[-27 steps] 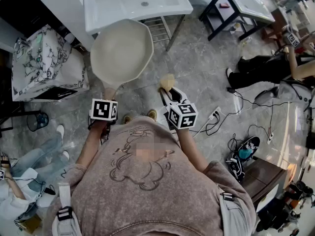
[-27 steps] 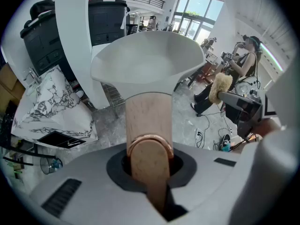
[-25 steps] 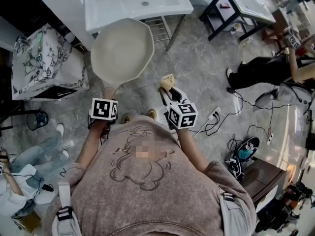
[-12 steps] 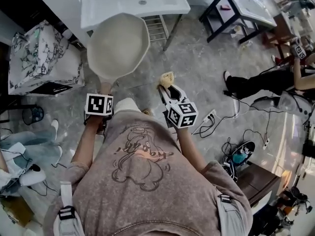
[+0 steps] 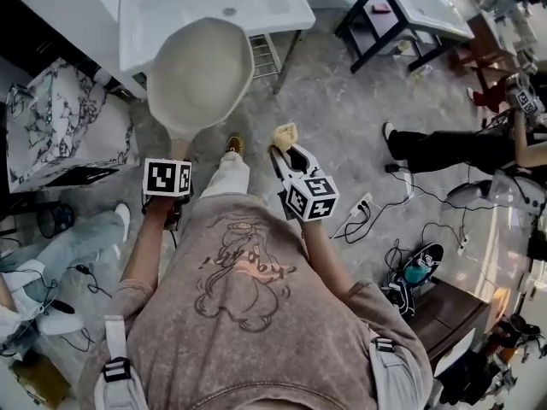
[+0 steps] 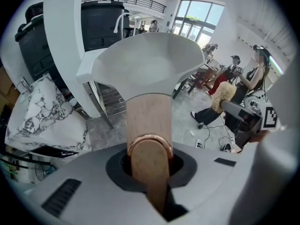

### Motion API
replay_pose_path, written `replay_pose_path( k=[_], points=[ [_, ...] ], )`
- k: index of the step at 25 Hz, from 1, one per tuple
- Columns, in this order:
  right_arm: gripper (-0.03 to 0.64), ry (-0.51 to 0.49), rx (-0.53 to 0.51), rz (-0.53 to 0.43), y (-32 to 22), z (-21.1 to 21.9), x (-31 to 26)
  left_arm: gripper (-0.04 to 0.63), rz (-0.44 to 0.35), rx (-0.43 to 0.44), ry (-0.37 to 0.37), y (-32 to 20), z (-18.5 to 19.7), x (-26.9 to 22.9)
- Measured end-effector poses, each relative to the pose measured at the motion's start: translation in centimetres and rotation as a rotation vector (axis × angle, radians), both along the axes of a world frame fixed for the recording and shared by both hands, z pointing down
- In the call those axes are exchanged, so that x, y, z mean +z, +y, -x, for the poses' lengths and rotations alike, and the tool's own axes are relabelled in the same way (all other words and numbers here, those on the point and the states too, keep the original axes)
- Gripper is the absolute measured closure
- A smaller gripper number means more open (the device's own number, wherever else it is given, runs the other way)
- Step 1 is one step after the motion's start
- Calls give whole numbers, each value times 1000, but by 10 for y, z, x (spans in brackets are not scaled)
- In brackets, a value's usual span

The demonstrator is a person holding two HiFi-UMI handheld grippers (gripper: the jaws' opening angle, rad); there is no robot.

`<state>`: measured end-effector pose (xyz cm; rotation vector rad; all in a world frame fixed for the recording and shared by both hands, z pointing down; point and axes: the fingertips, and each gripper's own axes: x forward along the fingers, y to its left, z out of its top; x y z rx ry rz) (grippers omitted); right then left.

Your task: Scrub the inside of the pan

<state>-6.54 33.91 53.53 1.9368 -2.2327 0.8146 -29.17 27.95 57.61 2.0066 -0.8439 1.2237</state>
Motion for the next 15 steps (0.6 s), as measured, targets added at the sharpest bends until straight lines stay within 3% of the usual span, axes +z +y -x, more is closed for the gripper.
replay_pose_path(
  k=[15],
  points=[
    [476,-13,94,18,-130,-88,-4,545,18,80,-8,-152,-92,-9]
  ],
)
